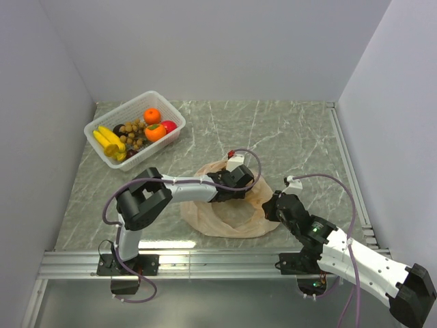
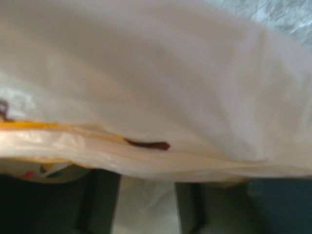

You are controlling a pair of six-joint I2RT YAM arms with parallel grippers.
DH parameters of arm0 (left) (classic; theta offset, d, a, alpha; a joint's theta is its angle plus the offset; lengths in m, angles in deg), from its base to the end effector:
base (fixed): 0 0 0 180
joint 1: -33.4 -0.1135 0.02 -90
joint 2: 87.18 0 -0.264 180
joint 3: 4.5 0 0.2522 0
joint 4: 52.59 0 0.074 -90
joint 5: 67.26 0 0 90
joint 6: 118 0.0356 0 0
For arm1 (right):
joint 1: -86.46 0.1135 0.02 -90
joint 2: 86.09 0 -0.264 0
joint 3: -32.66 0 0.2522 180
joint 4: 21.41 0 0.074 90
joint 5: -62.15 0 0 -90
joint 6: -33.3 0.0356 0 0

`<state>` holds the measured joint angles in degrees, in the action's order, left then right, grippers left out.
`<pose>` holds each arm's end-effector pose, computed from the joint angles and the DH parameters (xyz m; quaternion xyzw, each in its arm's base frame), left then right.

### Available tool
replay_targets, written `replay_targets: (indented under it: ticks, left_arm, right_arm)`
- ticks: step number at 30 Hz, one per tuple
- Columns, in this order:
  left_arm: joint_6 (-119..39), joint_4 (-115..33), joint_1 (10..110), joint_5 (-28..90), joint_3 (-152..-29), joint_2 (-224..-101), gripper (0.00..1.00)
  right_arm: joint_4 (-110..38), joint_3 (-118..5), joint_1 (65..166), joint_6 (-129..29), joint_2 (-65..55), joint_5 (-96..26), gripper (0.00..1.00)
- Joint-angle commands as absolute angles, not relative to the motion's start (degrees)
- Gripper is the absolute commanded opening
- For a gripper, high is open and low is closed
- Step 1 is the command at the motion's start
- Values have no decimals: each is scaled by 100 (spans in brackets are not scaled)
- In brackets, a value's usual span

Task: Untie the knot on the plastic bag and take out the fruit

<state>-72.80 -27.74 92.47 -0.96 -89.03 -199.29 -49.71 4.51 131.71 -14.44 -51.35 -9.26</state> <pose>0.2219 -0.3425 0.1568 0.0495 0.9276 -0.1283 0.3474 0.1080 0.0928 0.1734 0.0519 0.8766 0.2123 0.4288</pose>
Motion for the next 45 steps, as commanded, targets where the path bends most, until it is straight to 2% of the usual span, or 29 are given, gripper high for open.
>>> replay_targets:
  ticks: [1,5,9,12,17,19,22,35,38,45]
  left_arm:
    - [-7370,-2644,9299,-107,-8753,-19564,53]
    - [-7335,-2618,9299,-143,-8752,-19458,59]
    - [-7344,-2600,9299,-81,-8726,-19476,58]
    - [-7379,-2600,9308,-11,-8673,-19467,53]
    - [-7502,-2547,9378,77,-8664,-19511,35]
    - [-7529,-2478,9439,68,-8717,-19511,22]
    - [-7537,-2416,9483,7,-8752,-19362,15]
    - [-6984,-2371,9317,-72,-8928,-17464,9]
    - [-6913,-2451,8791,33,-8805,-16963,10]
    - [-6528,-2406,6586,51,-8542,-16426,13]
  right_arm:
    - [-4809,414,13242,-1496,-5164,-808,0]
    - [-4809,405,13234,-1496,-5163,-790,0]
    - [-4818,414,13234,-1469,-5234,-799,0]
    - [-4826,431,13225,-1478,-5260,-799,0]
    - [-4809,423,13234,-1487,-5208,-790,0]
    - [-4809,423,13234,-1487,-5207,-773,0]
    - [-4791,431,13242,-1487,-5225,-773,0]
    - [-4817,414,13234,-1487,-5190,-720,0]
    - [-4809,423,13234,-1487,-5181,-728,0]
    - [-4782,431,13234,-1487,-5155,-746,0]
